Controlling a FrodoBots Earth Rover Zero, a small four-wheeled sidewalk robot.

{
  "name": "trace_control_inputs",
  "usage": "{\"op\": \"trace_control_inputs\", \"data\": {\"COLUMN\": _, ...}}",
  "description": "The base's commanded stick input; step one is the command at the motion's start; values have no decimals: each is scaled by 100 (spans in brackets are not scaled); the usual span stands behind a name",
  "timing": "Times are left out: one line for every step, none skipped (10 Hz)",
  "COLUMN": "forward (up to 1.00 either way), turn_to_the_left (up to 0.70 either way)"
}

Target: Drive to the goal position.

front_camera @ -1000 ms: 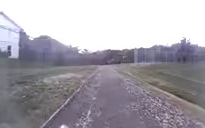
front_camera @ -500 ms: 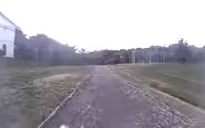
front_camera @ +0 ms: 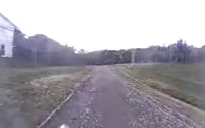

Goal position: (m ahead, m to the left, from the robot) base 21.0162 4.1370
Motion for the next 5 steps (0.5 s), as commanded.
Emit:
{"op": "trace_control_inputs", "data": {"forward": 70, "turn_to_the_left": 0}}
{"op": "trace_control_inputs", "data": {"forward": 70, "turn_to_the_left": 0}}
{"op": "trace_control_inputs", "data": {"forward": 70, "turn_to_the_left": 0}}
{"op": "trace_control_inputs", "data": {"forward": 70, "turn_to_the_left": 0}}
{"op": "trace_control_inputs", "data": {"forward": 70, "turn_to_the_left": 0}}
